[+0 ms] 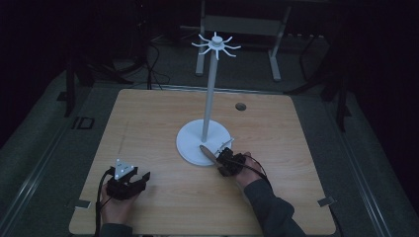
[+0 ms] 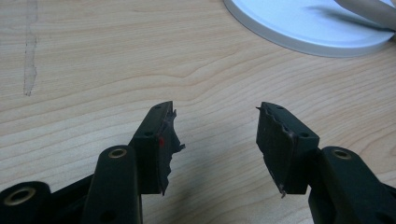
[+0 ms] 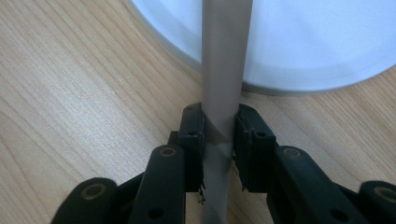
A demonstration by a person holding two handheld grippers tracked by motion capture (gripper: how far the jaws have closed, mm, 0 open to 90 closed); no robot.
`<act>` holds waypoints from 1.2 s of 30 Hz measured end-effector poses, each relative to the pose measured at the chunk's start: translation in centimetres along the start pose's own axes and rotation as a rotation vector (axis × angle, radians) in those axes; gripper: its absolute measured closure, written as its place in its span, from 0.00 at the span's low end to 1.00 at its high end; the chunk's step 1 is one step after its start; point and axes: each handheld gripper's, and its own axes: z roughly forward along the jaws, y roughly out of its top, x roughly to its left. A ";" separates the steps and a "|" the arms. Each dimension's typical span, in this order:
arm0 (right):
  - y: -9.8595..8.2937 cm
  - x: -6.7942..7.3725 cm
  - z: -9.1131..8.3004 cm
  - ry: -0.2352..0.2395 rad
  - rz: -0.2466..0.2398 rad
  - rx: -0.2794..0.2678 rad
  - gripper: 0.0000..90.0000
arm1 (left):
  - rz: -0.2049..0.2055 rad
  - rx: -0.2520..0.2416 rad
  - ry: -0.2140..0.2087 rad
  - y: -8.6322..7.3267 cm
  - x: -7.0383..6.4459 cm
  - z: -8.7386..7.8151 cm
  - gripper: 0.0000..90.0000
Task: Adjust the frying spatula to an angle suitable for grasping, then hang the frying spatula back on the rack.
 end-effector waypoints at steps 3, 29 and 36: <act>-0.1 0.1 0.0 -0.012 -0.009 -0.014 0.83 | 0.000 -0.001 0.002 0.0 0.0 0.0 0.52; -0.1 0.2 -2.1 -0.053 0.025 -0.164 0.83 | -0.010 -0.011 0.009 -0.1 0.2 0.0 0.51; -0.2 0.0 -3.3 -0.069 0.048 -0.224 0.83 | -0.008 -0.012 0.011 -0.1 0.3 0.0 0.51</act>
